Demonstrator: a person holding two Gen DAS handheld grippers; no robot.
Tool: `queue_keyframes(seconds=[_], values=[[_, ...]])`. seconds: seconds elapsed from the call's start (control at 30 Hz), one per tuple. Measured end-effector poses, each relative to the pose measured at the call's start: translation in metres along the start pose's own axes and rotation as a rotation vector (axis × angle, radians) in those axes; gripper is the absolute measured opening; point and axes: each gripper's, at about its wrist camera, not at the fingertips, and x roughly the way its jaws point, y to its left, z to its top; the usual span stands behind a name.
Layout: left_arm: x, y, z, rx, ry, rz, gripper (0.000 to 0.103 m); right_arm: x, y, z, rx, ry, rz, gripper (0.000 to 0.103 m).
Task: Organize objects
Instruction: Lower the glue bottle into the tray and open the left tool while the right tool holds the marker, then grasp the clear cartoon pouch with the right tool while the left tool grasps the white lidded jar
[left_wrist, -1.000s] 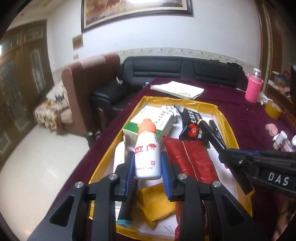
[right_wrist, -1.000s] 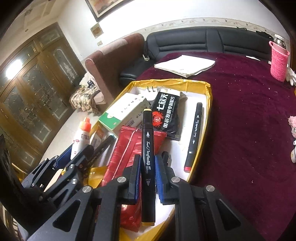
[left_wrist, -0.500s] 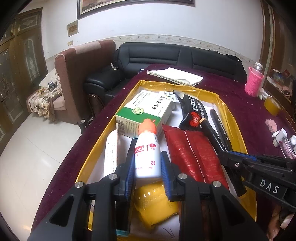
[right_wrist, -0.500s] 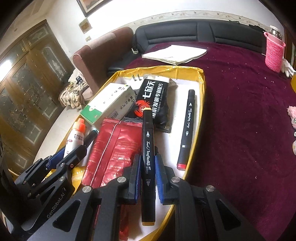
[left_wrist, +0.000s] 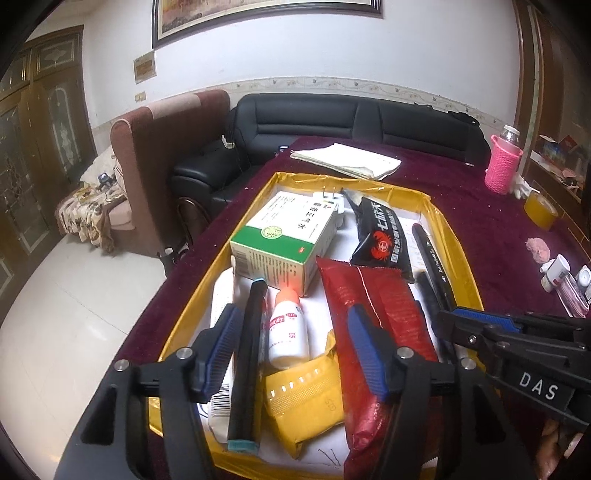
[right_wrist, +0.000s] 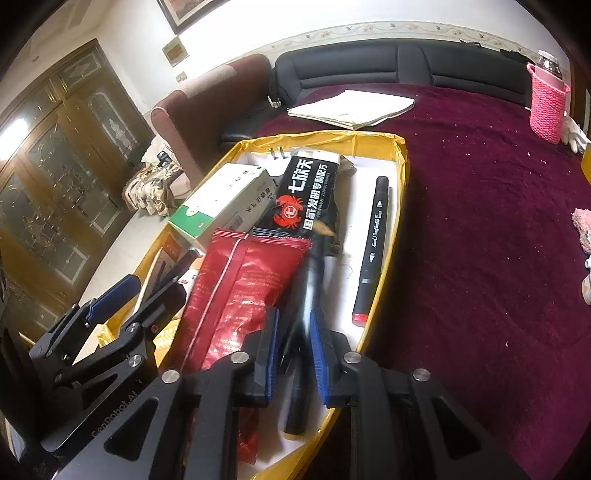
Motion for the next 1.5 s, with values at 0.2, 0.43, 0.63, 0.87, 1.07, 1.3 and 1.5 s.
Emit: queue_keyframes(seconds=[0.2,0.43,0.63,0.87,1.07,1.3,1.5], values=[[-0.015,-0.005,0.002,0.006,-0.028,0.003,0.064,-0.020,0.000,-0.004,0.002,-0.036,0.028,0.025],[-0.033,-0.036,0.007,0.061,-0.058,-0.034,0.072,-0.063,-0.032,-0.016,0.042,-0.104,0.035,0.031],[-0.046,-0.086,0.005,0.160,-0.064,-0.114,0.078,-0.108,-0.090,-0.033,0.093,-0.170,-0.036,0.049],[-0.050,-0.152,-0.003,0.273,-0.016,-0.301,0.084,-0.170,-0.169,-0.053,0.117,-0.242,-0.275,0.090],[-0.037,-0.190,-0.019,0.346,0.067,-0.391,0.084,-0.172,-0.213,-0.052,0.073,-0.167,-0.385,0.097],[-0.030,-0.205,-0.027,0.393,0.099,-0.430,0.084,-0.135,-0.250,-0.037,0.104,-0.072,-0.426,0.096],[-0.026,-0.227,-0.011,0.430,0.100,-0.501,0.084,-0.115,-0.280,-0.037,0.201,-0.103,-0.367,0.079]])
